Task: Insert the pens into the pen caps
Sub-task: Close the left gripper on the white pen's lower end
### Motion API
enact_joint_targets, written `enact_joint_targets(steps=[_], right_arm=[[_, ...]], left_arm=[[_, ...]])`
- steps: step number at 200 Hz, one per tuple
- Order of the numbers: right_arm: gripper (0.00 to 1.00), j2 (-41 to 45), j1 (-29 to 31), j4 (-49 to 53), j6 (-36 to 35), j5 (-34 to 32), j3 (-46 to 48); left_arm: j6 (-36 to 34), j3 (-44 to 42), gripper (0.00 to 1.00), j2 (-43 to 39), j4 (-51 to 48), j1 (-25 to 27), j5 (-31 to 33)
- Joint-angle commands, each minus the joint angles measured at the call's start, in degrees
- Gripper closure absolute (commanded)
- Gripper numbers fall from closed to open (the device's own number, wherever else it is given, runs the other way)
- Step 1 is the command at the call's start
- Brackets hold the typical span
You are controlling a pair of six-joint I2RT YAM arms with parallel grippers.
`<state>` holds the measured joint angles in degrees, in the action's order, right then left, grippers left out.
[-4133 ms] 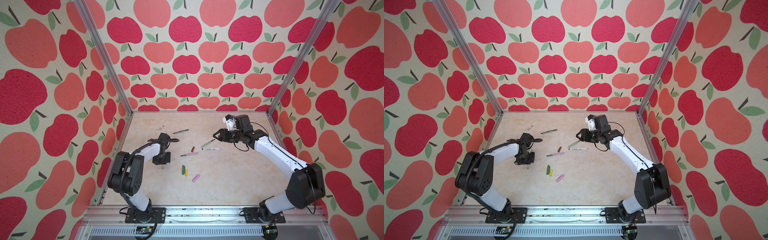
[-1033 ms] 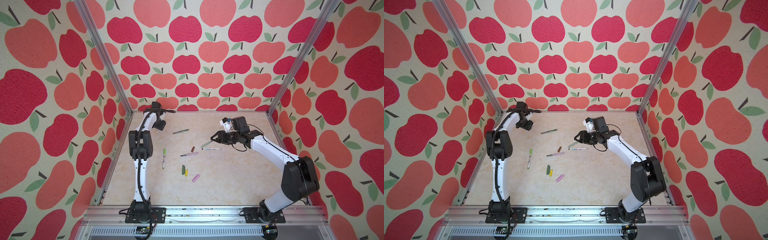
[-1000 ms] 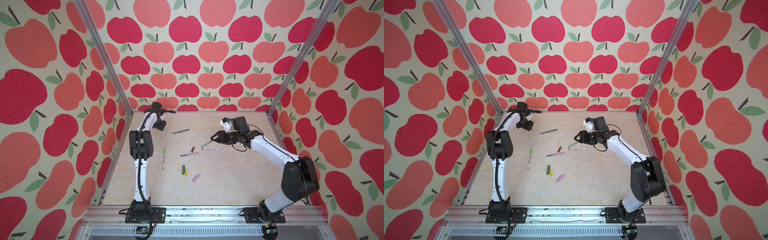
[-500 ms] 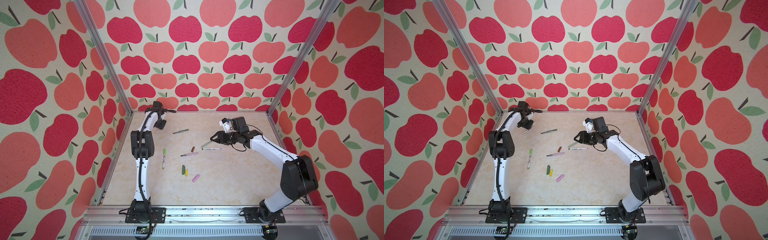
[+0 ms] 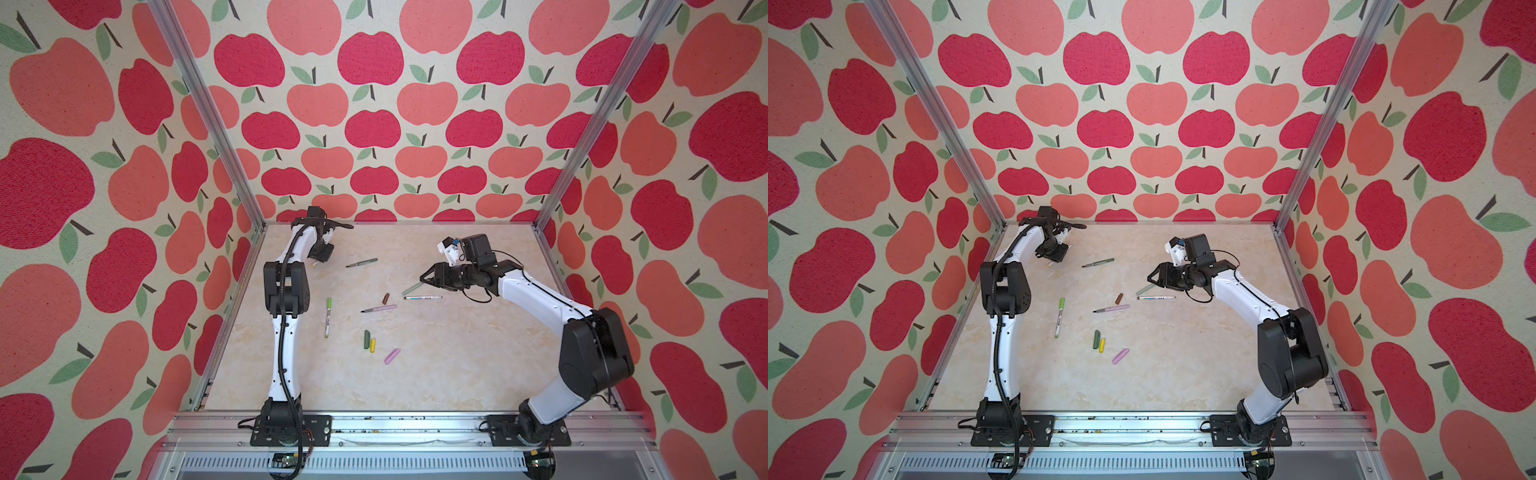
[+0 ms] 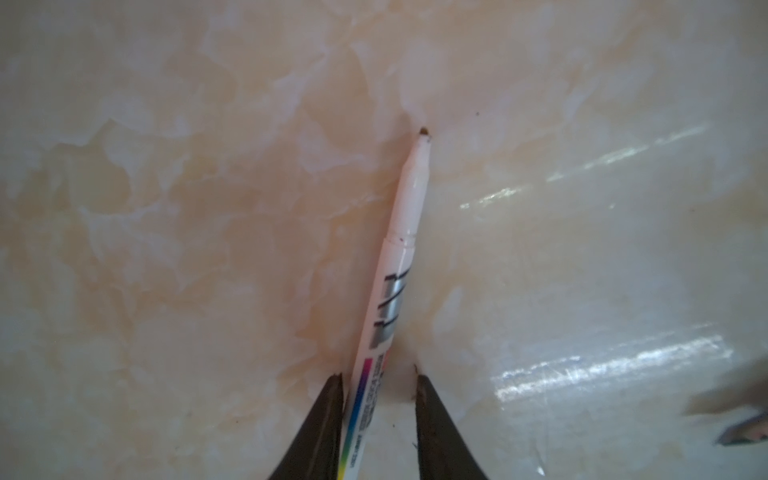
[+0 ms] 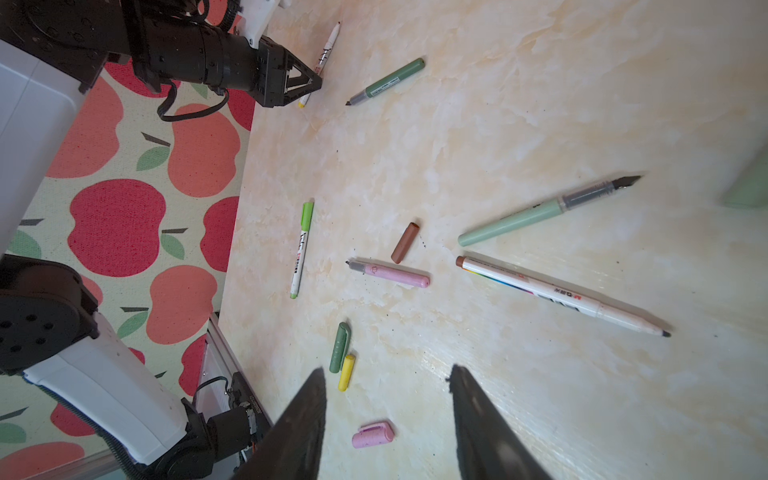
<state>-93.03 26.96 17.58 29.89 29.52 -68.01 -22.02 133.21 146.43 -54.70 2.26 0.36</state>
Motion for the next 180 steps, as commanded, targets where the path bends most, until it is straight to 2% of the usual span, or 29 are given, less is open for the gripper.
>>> enact_joint_targets(steps=[1, 99, 136, 180], right_arm=[[0.49, -1.1, -0.3, -0.6, 0.9, 1.1, -0.8], [0.5, -0.5, -0.5, -0.3, 1.1, 0.5, -1.2], [0.5, 0.8, -0.5, -0.1, 1.1, -0.3, -0.8], [0.5, 2.3, -0.5, -0.3, 1.5, -1.0, 0.0]], left_arm=[[-0.2, 1.7, 0.71, 2.7, -2.9, -0.4, -2.0], [1.5, 2.3, 0.96, 3.0, -3.3, -0.6, -3.5], [4.5, 1.2, 0.97, 0.5, -2.3, -0.6, -5.8], [7.7, -7.8, 0.96, -7.7, 5.6, -0.6, -9.8]])
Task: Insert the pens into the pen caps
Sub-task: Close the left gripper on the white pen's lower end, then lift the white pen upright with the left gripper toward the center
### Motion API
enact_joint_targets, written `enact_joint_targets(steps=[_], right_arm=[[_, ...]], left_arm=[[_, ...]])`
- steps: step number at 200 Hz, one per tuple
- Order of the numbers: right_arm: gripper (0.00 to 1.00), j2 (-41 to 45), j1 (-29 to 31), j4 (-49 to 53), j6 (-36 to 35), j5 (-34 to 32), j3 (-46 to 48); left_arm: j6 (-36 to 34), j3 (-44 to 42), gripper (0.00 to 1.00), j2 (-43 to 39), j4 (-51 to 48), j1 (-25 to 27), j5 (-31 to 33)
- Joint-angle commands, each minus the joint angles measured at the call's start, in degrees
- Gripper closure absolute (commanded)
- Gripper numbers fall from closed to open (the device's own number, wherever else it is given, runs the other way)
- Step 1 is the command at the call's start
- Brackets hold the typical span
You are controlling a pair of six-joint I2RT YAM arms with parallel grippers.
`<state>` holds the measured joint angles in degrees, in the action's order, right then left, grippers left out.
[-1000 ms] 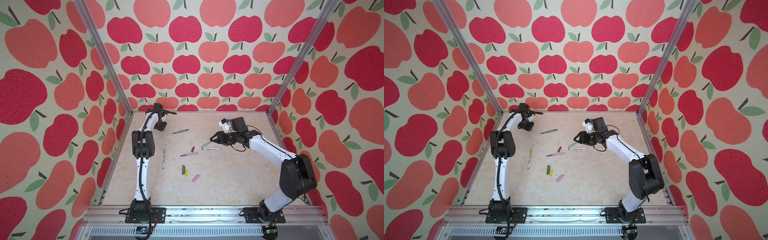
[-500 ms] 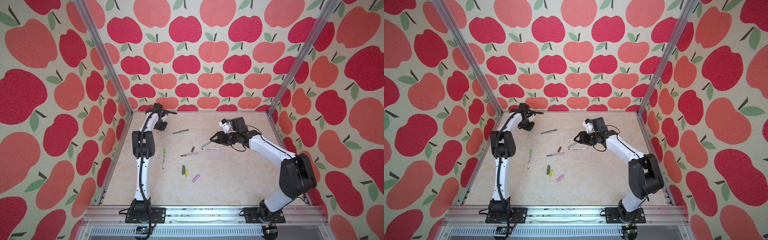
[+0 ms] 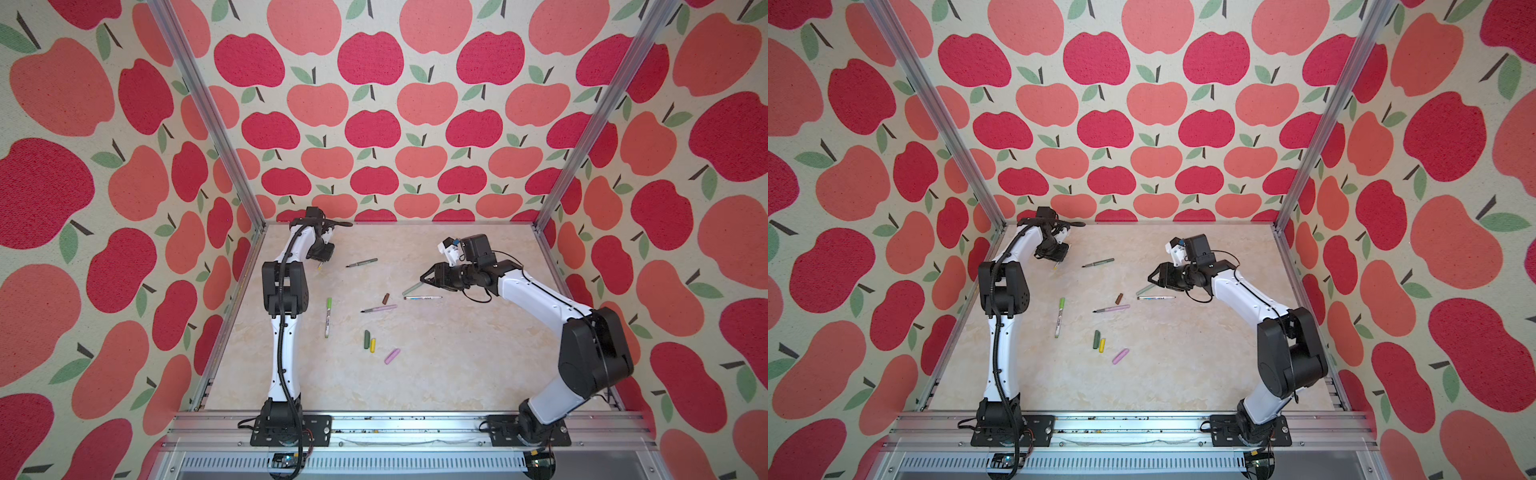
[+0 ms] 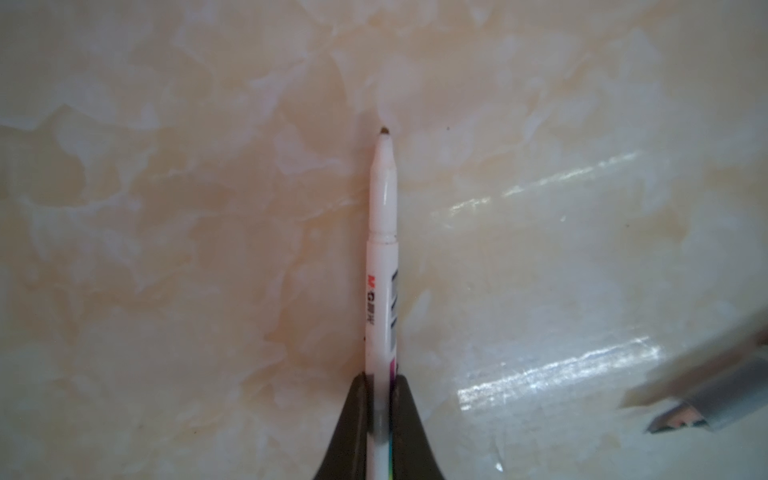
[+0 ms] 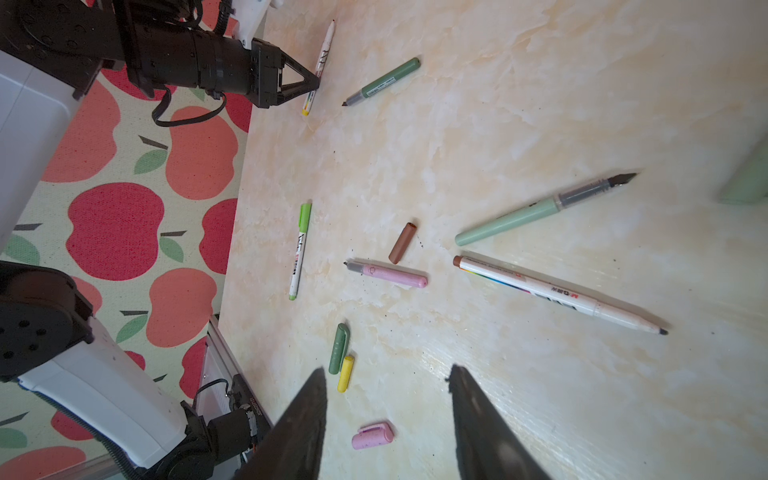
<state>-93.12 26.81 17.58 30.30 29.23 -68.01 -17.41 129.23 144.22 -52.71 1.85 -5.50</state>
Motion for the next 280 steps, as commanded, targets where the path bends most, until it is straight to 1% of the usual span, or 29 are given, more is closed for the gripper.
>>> enact_joint_targets(steps=[1, 20, 36, 54, 77, 100, 118, 150, 160, 178, 192, 213, 233, 280], right_arm=[[0.5, 2.4, -0.4, -0.3, 1.1, -0.7, 0.0], [0.5, 2.9, -0.4, -0.4, 1.3, -0.8, 0.2], [0.5, 3.4, -0.3, -0.7, 1.6, -1.1, 0.5], [0.5, 3.9, -0.2, -1.2, 2.1, -1.2, 0.7], [0.5, 4.3, 0.0, -1.5, 2.7, -1.1, 0.8], [0.5, 4.6, 0.4, -2.4, 3.3, -1.2, 0.8], [0.49, 4.4, 0.9, -4.1, 4.1, -0.5, 0.8], [0.49, 3.2, 2.1, -7.1, 5.6, 0.9, -0.7], [0.49, 2.6, 2.7, -7.9, 6.0, 1.2, -1.5], [0.49, 1.5, 3.8, -11.3, 7.6, 2.6, -2.3], [0.49, 0.6, 4.6, -14.2, 9.5, 3.7, -2.4], [0.48, -0.4, 5.8, -17.1, 10.9, 4.4, -2.4], [0.47, -0.7, 7.0, -17.7, 10.3, 4.0, -2.5], [0.44, -2.2, 8.4, -19.3, 9.9, 3.8, -2.7]], left_arm=[[3.3, -3.9, 0.96, -5.8, 3.6, -0.2, -4.1], [4.7, -5.9, 0.95, -8.4, 4.4, -0.1, -6.5], [5.6, -8.0, 0.91, -10.8, 5.0, 0.1, -8.0], [6.6, -11.8, 0.88, -14.0, 6.7, 0.3, -8.7], [8.5, -17.8, 0.88, -19.0, 9.4, 0.3, -11.6], [12.3, -25.4, 0.89, -24.8, 13.7, 0.5, -18.0], [15.7, -31.0, 0.87, -29.7, 17.0, 1.0, -23.5], [20.9, -40.2, 0.87, -38.0, 22.3, 3.4, -30.0], [23.4, -43.0, 0.87, -40.3, 24.9, 3.9, -32.9], [30.2, -48.8, 0.87, -44.0, 32.1, 4.6, -39.0], [34.2, -53.1, 0.87, -46.7, 36.9, 5.5, -42.0], [37.7, -58.5, 0.86, -50.1, 41.7, 7.6, -44.3], [40.0, -62.5, 0.85, -53.1, 44.7, 9.4, -45.3], [42.8, -68.6, 0.84, -57.3, 48.8, 12.9, -46.2]])
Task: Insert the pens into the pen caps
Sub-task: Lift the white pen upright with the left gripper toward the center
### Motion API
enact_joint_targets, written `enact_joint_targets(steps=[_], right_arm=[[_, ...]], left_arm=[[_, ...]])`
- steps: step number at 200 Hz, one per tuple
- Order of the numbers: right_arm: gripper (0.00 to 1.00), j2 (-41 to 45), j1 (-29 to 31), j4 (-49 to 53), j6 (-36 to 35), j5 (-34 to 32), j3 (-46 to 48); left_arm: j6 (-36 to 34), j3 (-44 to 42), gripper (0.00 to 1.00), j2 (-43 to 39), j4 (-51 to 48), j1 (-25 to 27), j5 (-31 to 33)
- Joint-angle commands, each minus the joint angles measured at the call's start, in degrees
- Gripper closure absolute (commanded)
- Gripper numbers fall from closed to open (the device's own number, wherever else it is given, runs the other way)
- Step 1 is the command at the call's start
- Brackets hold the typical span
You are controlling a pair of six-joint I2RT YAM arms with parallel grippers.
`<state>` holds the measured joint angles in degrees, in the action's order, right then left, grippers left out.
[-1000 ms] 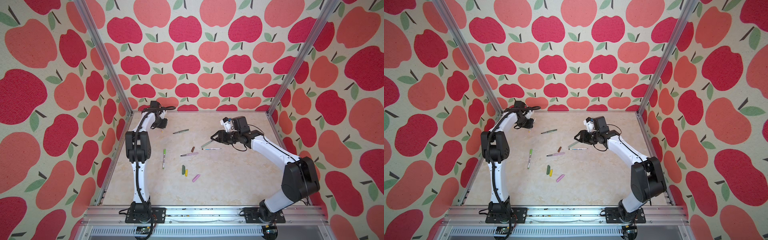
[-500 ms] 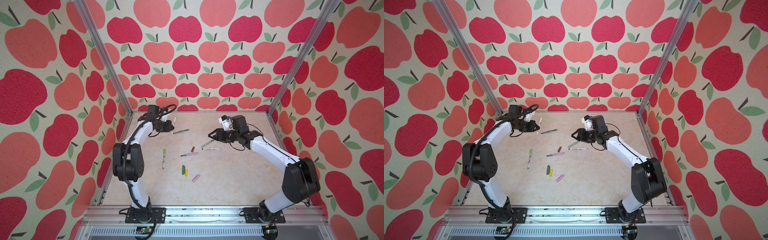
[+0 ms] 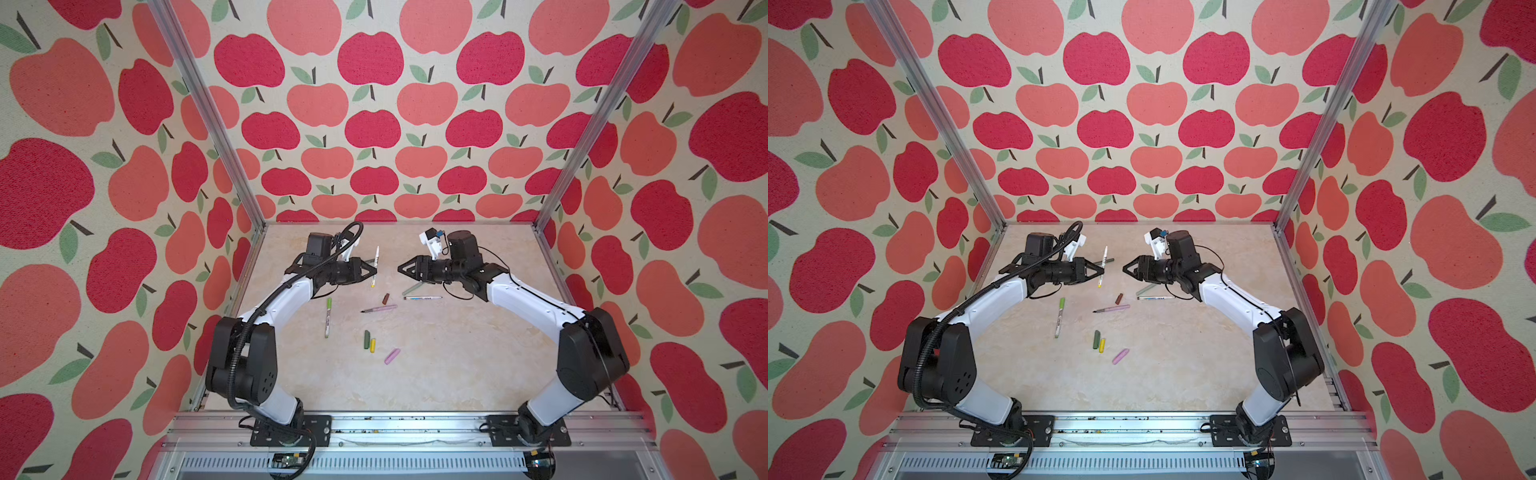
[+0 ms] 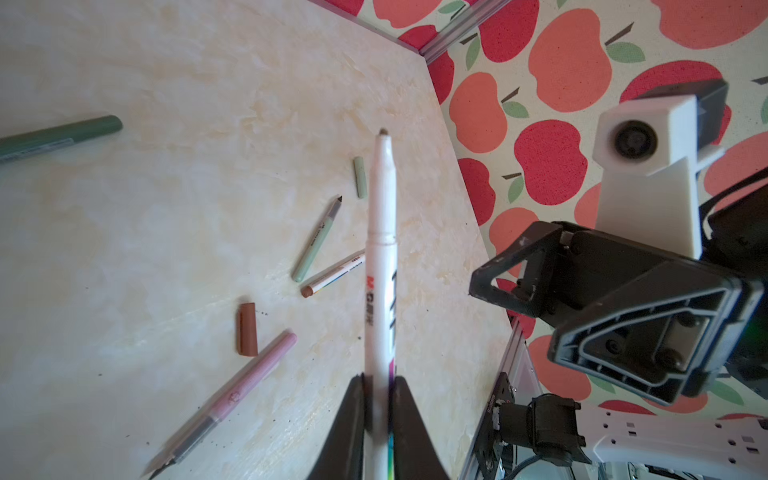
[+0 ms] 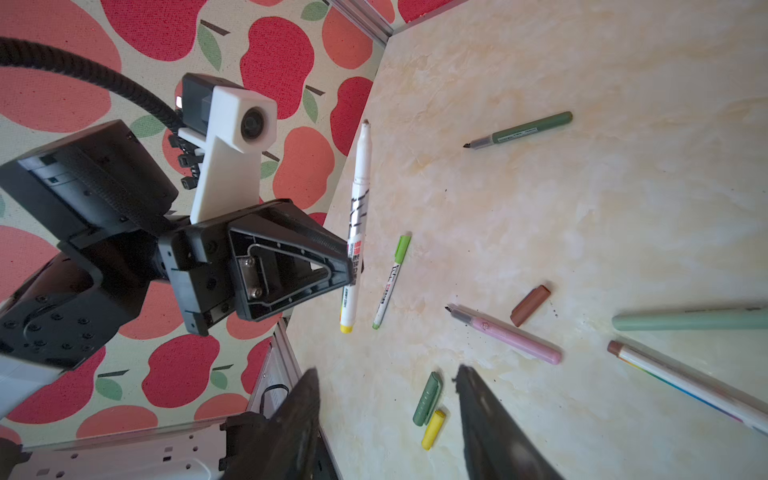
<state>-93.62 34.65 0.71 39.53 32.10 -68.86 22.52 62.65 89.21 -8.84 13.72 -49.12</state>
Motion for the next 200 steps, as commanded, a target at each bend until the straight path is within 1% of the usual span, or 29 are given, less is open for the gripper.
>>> enact_joint_targets(steps=[1, 42, 90, 111, 139, 179, 200], right_arm=[[0.44, -1.8, 0.6, -2.5, 0.6, 1.0, -2.0], [0.44, -4.8, 1.2, -2.5, 1.0, 1.5, -5.1], [0.44, -7.1, 2.7, -3.4, 2.0, 1.5, -7.3], [0.46, -8.0, 3.1, -2.8, 2.1, 1.4, -8.3], [0.51, -8.9, 3.6, -2.8, 2.5, 1.3, -9.0], [0.62, -9.7, 4.1, -2.6, 2.8, 1.1, -9.8], [0.71, -9.9, 4.4, -2.4, 2.9, 1.0, -10.1]], left_arm=[[2.9, -2.2, 0.84, -2.3, 5.0, 1.0, -2.6], [3.0, -3.5, 0.84, -2.7, 5.8, 3.3, -2.6], [3.7, -4.2, 0.84, -2.4, 7.4, 4.0, -2.9], [4.2, -4.4, 0.84, -2.6, 8.4, 4.4, -2.8], [4.6, -4.6, 0.83, -2.5, 9.0, 4.9, -2.7], [4.7, -4.8, 0.83, -2.7, 9.3, 5.4, -2.5], [5.0, -5.0, 0.83, -2.7, 9.6, 5.6, -2.3]])
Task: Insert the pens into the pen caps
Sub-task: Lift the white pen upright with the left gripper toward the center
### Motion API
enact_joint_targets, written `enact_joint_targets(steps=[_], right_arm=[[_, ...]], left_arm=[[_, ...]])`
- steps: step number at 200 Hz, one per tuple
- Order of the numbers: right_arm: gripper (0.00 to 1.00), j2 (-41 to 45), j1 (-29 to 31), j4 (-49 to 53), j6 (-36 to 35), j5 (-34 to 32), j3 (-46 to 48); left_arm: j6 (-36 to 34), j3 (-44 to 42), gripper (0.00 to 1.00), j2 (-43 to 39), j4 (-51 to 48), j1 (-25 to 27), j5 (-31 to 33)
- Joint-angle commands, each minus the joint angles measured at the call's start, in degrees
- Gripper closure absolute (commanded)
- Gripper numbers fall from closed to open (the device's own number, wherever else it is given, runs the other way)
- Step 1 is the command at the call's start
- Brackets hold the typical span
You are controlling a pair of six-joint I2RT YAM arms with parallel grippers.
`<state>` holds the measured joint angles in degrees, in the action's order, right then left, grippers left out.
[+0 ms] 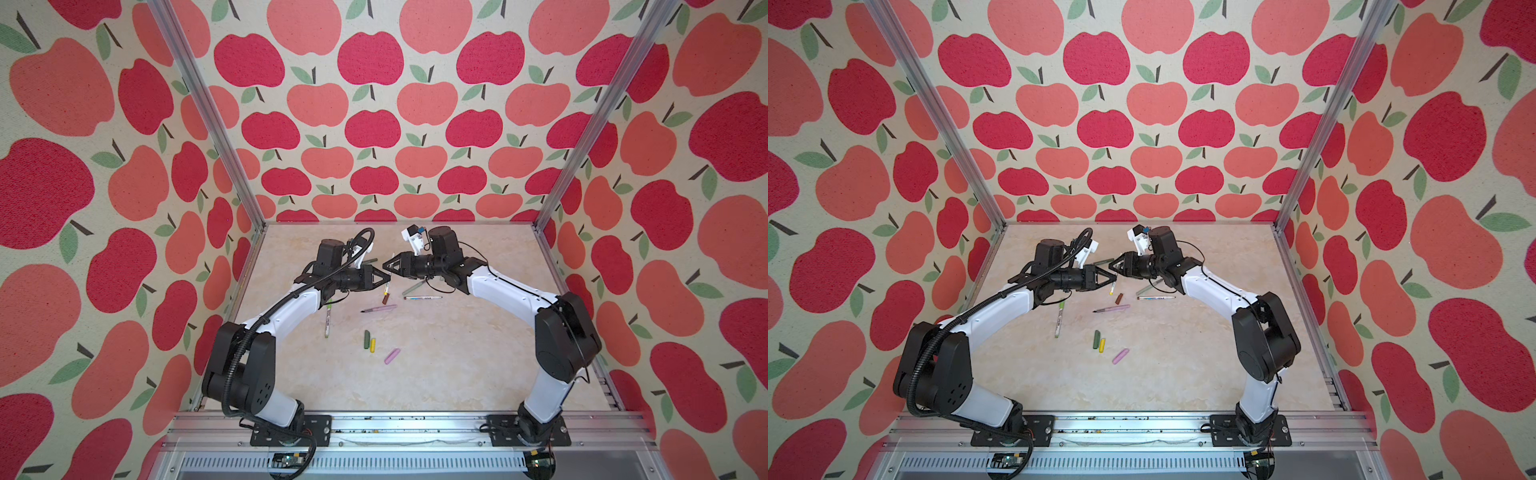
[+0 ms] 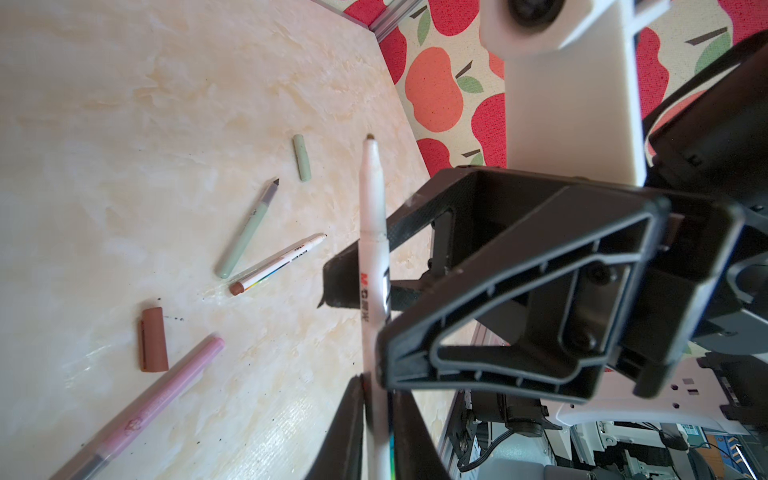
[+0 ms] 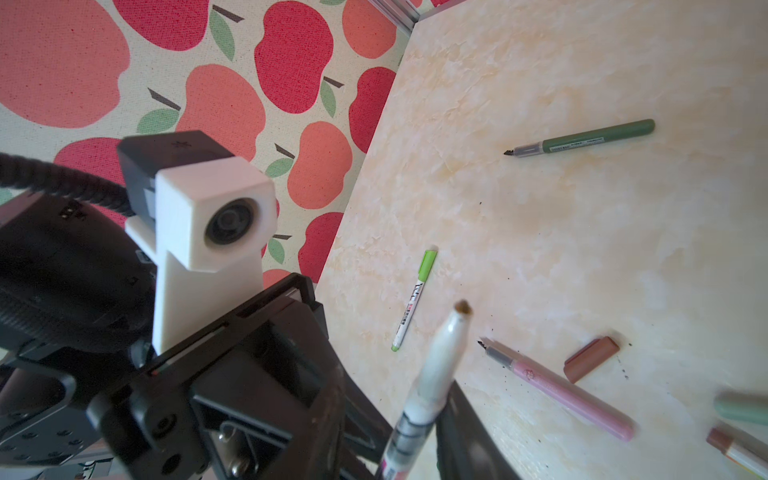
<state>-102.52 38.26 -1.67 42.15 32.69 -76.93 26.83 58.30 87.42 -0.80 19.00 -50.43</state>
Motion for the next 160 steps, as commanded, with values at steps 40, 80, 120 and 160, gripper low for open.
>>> enact_joint_targets(steps=[40, 80, 120, 160], right_arm=[[0.89, -1.0, 0.9, 0.6, 0.4, -0.1, -2.5], [0.93, -0.9, 0.9, 1.0, 0.3, -0.7, -2.3], [0.94, -0.2, 1.0, -0.8, 0.2, -0.2, -1.4], [0.94, 0.6, 1.0, -3.8, 1.0, 0.6, 0.5]], left_arm=[[1.0, -0.6, 0.8, -0.9, 1.9, 0.5, -1.1], [0.8, -1.2, 0.73, -1.4, 1.3, 0.6, -0.8], [1.1, -2.6, 0.63, -2.4, 1.1, 0.8, 0.1], [1.8, -2.6, 0.73, -2.0, 1.4, 1.3, 0.3]])
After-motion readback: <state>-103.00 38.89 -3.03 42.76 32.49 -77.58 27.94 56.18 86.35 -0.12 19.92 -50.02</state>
